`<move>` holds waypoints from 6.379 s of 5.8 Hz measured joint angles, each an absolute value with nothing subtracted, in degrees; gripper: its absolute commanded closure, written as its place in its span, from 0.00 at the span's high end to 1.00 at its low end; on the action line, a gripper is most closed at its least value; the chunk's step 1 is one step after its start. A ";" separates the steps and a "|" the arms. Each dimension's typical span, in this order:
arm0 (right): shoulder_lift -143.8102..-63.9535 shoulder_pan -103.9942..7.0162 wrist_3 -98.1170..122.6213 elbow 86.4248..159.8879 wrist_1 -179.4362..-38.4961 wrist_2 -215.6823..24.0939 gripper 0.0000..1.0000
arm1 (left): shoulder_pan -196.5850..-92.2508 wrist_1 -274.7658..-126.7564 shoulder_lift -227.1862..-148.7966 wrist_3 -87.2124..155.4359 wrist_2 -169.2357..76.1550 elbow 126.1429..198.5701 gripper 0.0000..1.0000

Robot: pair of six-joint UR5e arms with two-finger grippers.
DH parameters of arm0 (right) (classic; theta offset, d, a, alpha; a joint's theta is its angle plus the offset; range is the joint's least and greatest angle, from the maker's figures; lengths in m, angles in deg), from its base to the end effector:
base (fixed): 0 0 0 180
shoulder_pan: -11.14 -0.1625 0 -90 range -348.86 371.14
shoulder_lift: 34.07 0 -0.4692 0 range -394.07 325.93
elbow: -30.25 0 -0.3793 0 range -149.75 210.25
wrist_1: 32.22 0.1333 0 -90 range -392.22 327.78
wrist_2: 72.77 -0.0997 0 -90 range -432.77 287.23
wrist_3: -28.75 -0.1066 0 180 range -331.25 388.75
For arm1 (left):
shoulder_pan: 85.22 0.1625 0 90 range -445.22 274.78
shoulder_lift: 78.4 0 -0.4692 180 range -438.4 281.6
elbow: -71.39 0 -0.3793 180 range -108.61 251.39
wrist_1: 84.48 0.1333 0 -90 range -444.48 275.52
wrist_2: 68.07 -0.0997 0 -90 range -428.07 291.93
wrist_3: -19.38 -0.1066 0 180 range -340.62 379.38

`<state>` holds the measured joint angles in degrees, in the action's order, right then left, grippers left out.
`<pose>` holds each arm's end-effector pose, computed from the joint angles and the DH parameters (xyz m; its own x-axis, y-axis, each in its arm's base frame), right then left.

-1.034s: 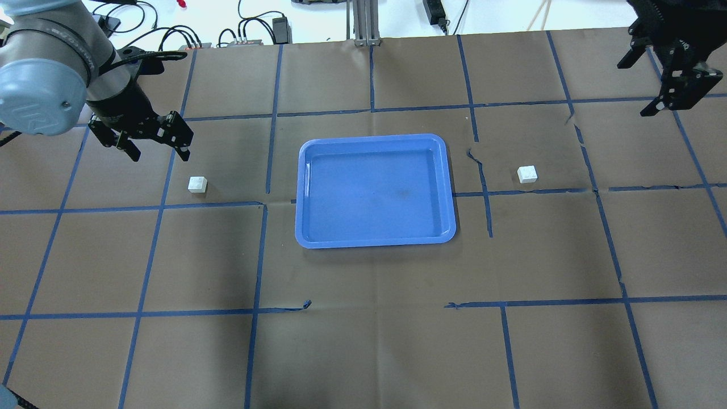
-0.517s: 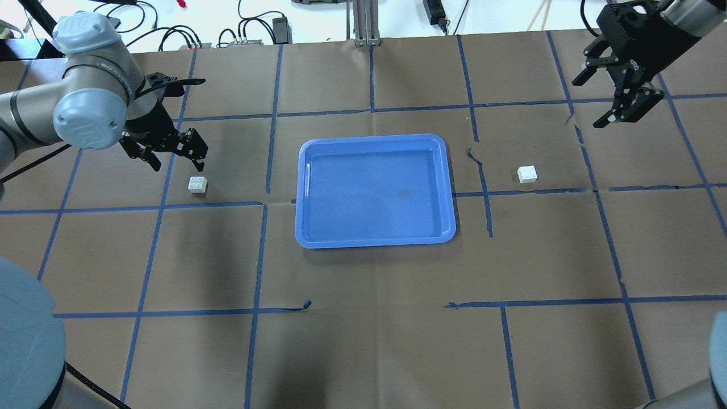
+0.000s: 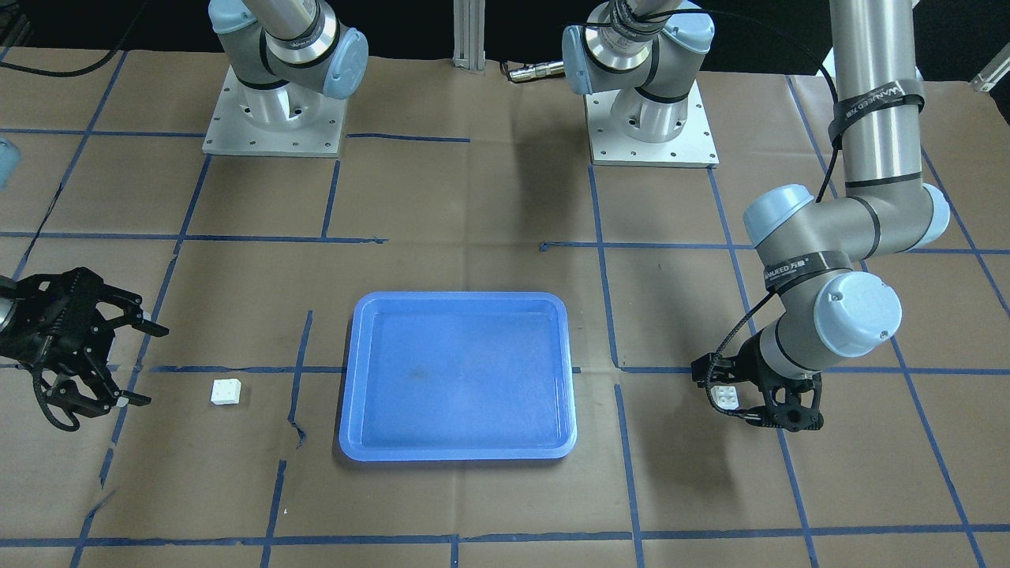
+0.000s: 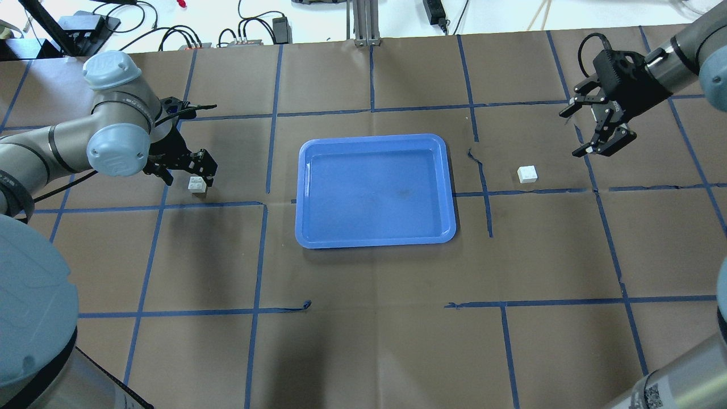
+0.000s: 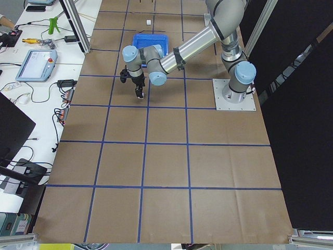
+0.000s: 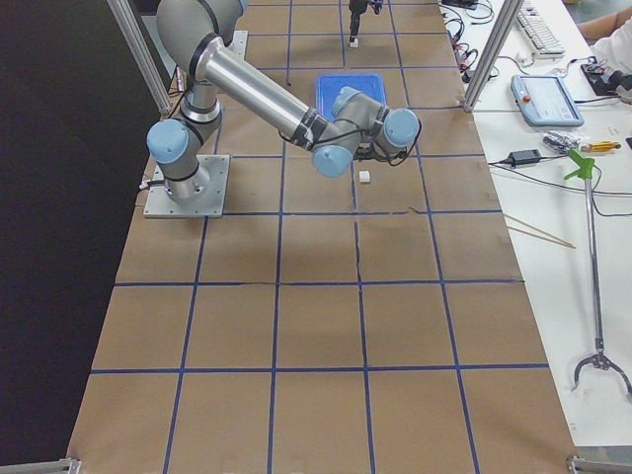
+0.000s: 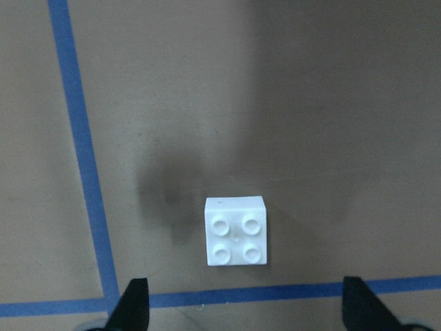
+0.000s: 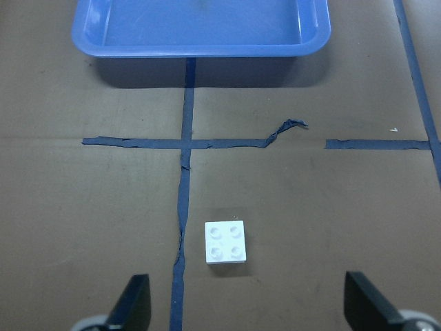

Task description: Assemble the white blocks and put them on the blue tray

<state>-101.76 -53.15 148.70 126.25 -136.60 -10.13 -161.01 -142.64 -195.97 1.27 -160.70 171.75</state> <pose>-0.0900 -0.6071 0.3008 0.0107 -0.9998 0.0141 -0.8620 -0.0164 -0.5067 0.0238 -0.6172 0.2288 -0.9974 0.0710 -0.0104 0.0694 0.9909 0.1150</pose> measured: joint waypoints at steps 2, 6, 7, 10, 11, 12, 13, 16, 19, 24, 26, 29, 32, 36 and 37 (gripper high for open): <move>-98.16 -52.62 151.55 135.29 -149.64 -14.47 1.00 | -160.99 -140.59 -197.71 1.22 -160.63 172.01 0.29; -94.68 -52.58 152.76 136.87 -155.01 -15.36 0.76 | -161.00 -140.32 -196.35 0.94 -160.68 171.61 0.06; -94.67 -52.58 152.77 136.83 -155.39 -15.37 0.71 | -161.49 -140.50 -195.20 0.14 -160.50 171.57 0.06; -94.71 -52.89 153.12 136.62 -155.87 -18.66 0.52 | -173.69 -140.52 -189.71 -11.10 -160.27 171.62 0.08; -94.72 -52.92 153.61 136.60 -155.91 -19.24 0.51 | -178.71 -140.48 -188.87 -16.15 -160.27 171.59 0.07; -94.72 -52.93 153.88 136.60 -155.92 -19.38 0.52 | -182.54 -140.44 -188.86 -22.48 -160.24 171.59 0.07; -94.70 -52.93 153.97 136.56 -155.98 -19.44 0.53 | -185.43 -140.37 -189.51 -30.68 -160.20 171.63 0.08; -94.55 -52.93 154.32 136.53 -156.17 -19.51 0.20 | -192.79 -140.25 -191.56 -50.58 -160.31 171.37 0.07; -95.17 -52.93 154.18 135.37 -155.70 -19.50 0.18 | -196.13 -133.76 -197.83 -52.87 -160.70 170.57 0.08; -104.09 -57.06 143.08 133.92 -147.47 -19.85 0.19 | -196.64 -130.67 -199.68 -52.27 -160.32 170.54 0.98; -105.89 -58.91 141.35 137.65 -150.23 -20.04 0.19 | -196.67 -131.76 -197.61 -52.02 -160.40 170.46 0.98; -106.07 -63.35 134.43 139.63 -155.49 -20.15 0.19 | -194.44 -150.18 -187.56 -51.87 -160.44 166.44 0.98; -103.82 -75.96 113.39 142.31 -175.40 -19.45 0.19 | -190.69 -168.09 -178.72 -48.50 -160.41 158.78 0.99; -97.07 -85.16 103.07 142.82 -186.84 -14.98 0.19 | -183.04 -170.20 -173.33 -19.52 -160.60 159.15 0.99; -96.30 -85.40 102.97 143.34 -187.61 -14.87 0.19 | -182.75 -167.71 -173.27 -4.69 -160.44 159.19 0.99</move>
<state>-96.30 -85.40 102.97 143.34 -187.61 -14.87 -182.75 -167.71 -173.27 -4.69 -160.44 159.19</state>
